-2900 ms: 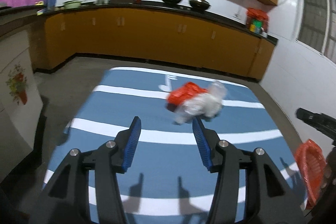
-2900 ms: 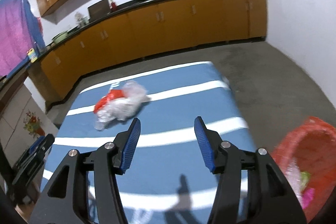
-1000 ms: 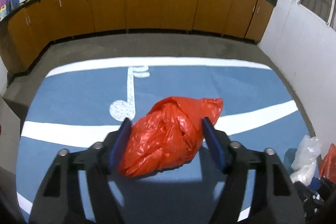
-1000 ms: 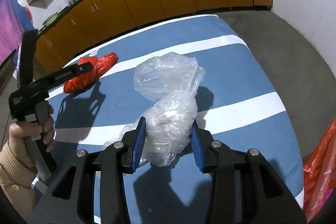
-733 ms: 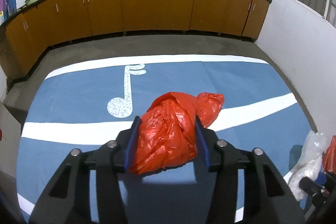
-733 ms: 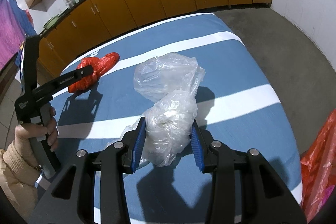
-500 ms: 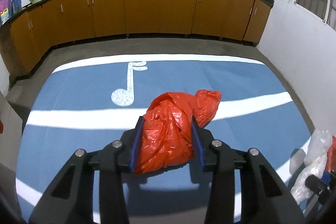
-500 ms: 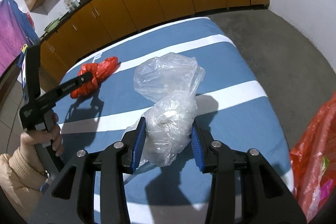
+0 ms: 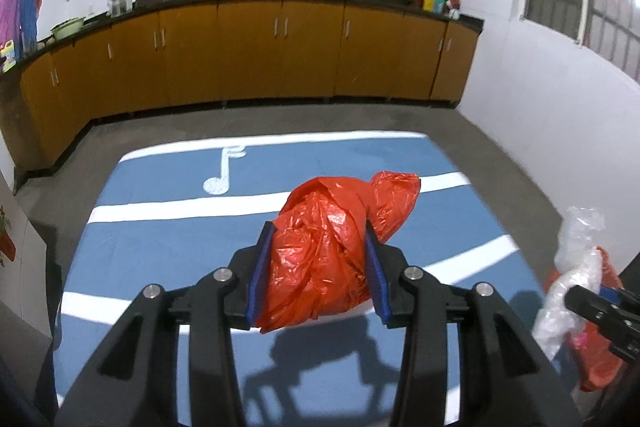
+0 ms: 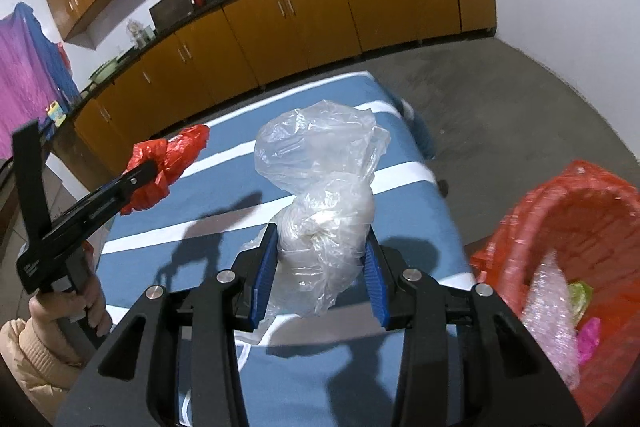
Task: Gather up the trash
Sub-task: 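Carry both bags over the orange basket and open both tools to drop them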
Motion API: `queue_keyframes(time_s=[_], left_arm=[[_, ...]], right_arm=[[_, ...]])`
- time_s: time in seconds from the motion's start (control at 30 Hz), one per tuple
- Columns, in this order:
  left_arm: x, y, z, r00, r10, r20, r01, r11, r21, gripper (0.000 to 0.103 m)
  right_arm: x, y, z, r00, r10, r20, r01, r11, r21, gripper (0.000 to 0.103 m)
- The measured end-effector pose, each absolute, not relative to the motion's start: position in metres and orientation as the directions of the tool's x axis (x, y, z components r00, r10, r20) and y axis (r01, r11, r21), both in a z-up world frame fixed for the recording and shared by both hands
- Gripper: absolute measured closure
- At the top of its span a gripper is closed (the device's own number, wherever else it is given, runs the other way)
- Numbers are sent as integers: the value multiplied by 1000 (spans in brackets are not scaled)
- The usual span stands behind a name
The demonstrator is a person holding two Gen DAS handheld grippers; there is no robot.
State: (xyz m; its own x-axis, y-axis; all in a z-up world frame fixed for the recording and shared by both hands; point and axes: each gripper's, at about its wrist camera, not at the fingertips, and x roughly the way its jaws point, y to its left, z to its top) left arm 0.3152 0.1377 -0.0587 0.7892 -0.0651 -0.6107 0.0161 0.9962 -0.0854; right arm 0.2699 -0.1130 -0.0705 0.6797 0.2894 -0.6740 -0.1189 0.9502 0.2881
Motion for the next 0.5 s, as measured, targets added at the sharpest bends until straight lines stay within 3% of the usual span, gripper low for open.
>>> queue_keyframes(time_s=[0.5], left_arm=[[235,59,-2,824,-218,-523,160,975,-155,61]], right_arm=[[196,-186,-33,788,179,-589,-8,960,280,62]])
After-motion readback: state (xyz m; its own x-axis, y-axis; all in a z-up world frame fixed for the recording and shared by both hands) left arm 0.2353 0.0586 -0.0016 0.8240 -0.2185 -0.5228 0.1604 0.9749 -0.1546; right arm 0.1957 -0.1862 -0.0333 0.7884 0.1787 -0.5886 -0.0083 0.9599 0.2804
